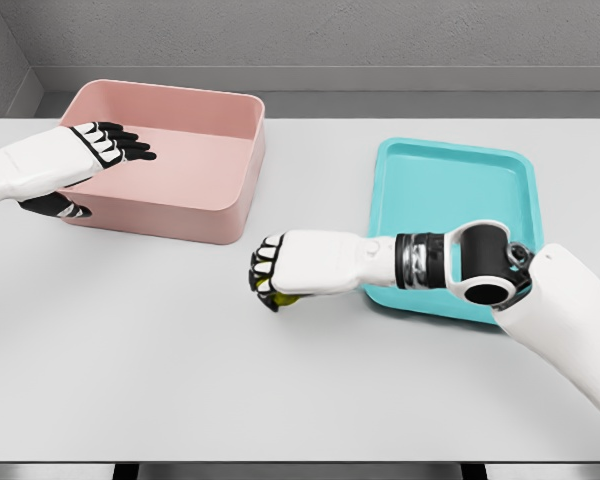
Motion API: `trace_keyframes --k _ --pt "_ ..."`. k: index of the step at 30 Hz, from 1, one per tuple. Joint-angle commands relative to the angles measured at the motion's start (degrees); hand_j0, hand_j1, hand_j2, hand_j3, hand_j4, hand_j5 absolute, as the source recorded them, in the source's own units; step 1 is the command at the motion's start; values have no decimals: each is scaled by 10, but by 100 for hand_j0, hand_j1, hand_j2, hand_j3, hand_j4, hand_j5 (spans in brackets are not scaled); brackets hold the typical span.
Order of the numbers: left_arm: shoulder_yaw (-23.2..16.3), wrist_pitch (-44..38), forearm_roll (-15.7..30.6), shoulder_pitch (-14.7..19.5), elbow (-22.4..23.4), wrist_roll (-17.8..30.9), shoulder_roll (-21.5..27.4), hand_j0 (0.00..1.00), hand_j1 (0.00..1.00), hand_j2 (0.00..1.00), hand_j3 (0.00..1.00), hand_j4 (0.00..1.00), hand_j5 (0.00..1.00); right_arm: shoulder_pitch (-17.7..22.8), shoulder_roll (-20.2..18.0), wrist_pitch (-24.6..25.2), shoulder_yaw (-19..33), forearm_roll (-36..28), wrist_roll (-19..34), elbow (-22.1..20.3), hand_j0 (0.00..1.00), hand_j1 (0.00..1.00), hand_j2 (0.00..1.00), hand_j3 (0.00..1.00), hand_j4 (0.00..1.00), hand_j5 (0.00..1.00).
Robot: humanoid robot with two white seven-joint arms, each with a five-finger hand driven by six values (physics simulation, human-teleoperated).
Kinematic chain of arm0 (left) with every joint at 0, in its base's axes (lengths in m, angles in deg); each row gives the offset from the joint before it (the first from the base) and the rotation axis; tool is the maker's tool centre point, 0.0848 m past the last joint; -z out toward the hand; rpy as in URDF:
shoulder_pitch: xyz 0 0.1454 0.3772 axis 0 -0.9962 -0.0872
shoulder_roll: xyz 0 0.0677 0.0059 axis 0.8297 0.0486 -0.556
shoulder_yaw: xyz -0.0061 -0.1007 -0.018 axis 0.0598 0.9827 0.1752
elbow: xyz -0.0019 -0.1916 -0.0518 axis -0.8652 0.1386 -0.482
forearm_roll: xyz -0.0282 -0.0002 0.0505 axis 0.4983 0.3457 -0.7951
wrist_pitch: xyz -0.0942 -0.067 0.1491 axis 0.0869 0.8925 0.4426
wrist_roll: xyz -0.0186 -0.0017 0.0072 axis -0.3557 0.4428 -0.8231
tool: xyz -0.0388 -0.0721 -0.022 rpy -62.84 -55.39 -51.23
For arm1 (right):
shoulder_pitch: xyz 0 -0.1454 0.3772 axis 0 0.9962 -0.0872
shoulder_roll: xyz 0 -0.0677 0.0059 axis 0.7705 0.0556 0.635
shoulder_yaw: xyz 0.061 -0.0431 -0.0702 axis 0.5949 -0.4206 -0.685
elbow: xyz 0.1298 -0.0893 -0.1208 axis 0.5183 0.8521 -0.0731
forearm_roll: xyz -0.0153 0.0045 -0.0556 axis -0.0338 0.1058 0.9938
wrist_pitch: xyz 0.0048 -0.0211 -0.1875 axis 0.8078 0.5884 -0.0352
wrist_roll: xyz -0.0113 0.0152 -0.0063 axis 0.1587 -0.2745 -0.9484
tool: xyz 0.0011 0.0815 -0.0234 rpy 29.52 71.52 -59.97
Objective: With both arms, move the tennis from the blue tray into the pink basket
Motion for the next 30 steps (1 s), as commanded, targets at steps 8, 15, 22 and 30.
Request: trace_keyframes --k 8,15,22,30 --pt "1 -1 4 -3 -2 0 5 100 100 100 100 100 100 2 32 2 -29 19 -2 64 38 38 38 38 38 38" --pt "1 -1 4 -4 -4 0 5 100 100 100 100 100 100 2 40 2 -31 20 -2 64 38 38 38 38 38 38" --pt "1 -1 4 -4 -7 0 6 100 100 100 100 100 100 4 40 2 -32 20 -2 64 45 45 45 45 45 45" --pt "0 -1 4 -4 -6 0 7 100 100 100 100 100 100 8 39 2 -24 20 -2 77 99 99 99 99 99 99"
